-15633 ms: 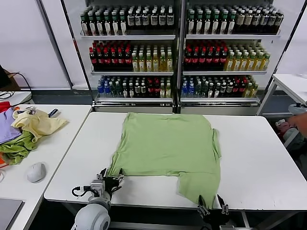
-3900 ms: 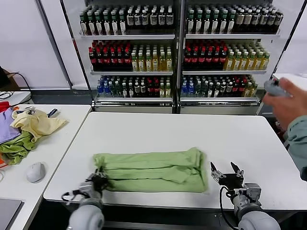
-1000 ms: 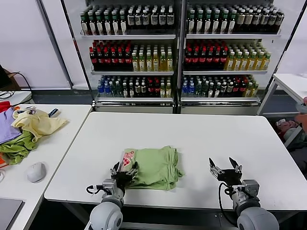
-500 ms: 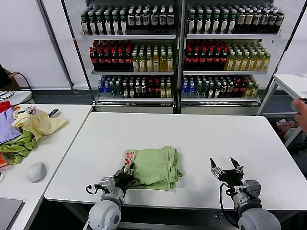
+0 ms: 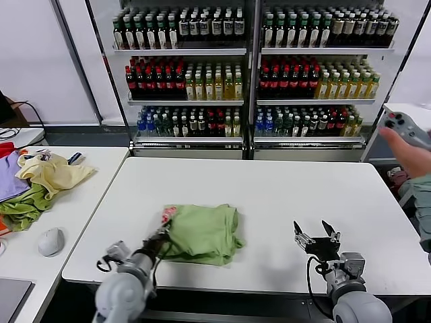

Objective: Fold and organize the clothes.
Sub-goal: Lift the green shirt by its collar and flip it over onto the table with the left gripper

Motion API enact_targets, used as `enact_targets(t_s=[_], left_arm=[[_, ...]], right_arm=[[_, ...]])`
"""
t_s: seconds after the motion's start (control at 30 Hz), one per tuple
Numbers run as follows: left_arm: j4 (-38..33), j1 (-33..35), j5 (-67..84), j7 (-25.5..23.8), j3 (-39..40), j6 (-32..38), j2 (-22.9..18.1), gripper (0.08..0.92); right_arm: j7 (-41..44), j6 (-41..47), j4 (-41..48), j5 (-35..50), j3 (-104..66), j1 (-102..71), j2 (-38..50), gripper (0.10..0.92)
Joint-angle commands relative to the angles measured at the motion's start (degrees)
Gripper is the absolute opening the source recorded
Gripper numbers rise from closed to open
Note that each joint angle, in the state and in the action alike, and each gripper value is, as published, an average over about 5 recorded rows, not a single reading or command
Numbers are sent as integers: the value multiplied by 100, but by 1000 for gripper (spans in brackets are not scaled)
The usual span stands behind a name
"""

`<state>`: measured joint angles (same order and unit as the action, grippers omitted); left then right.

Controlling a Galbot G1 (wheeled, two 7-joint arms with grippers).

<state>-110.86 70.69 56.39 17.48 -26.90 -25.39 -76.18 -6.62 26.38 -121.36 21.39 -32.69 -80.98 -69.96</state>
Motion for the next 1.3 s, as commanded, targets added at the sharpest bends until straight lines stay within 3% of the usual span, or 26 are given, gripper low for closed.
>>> enact_targets(t_s=[0.03, 0.13, 0.23, 0.33, 0.43, 0.6, 0.77, 1.03, 1.2, 1.3], left_arm=[[-267, -123, 2159, -86, -2452, -349, 977, 119], [-338, -197, 2327, -113, -2952, -528, 1443, 119], [-761, -230, 2373, -62, -3004, -614, 1653, 119], [-1400, -257, 1969, -9, -2305, -585, 1498, 119], [-1703, -337, 846, -82, -883, -469, 1082, 119], [-614, -629, -1972, -456, 1560, -143, 261, 119], [989, -1120, -3861, -589, 2918, 123, -418, 119], [1638, -1643, -4322, -446, 3839, -7, -1160, 119], [1860, -1913, -4127, -271, 3885, -30, -1541, 126], [1839, -1989, -3793, -151, 3726, 185, -1660, 173]], right_arm=[[5, -4, 33, 22, 27, 84, 6, 823], [8, -11, 38, 38, 48, 129, 7, 823], [13, -21, 27, 48, 63, 156, 1, 823], [21, -40, 4, 53, 67, 151, -7, 823], [35, -68, -27, 62, 52, 116, -9, 823], [54, -128, -82, 65, 0, 31, -19, 823], [75, -190, -141, 71, -68, -63, -14, 823], [101, -250, -203, 215, -220, -144, 50, 823], [100, -220, -189, 279, -200, -51, 91, 823], [90, -187, -167, 277, -128, 60, 120, 823]])
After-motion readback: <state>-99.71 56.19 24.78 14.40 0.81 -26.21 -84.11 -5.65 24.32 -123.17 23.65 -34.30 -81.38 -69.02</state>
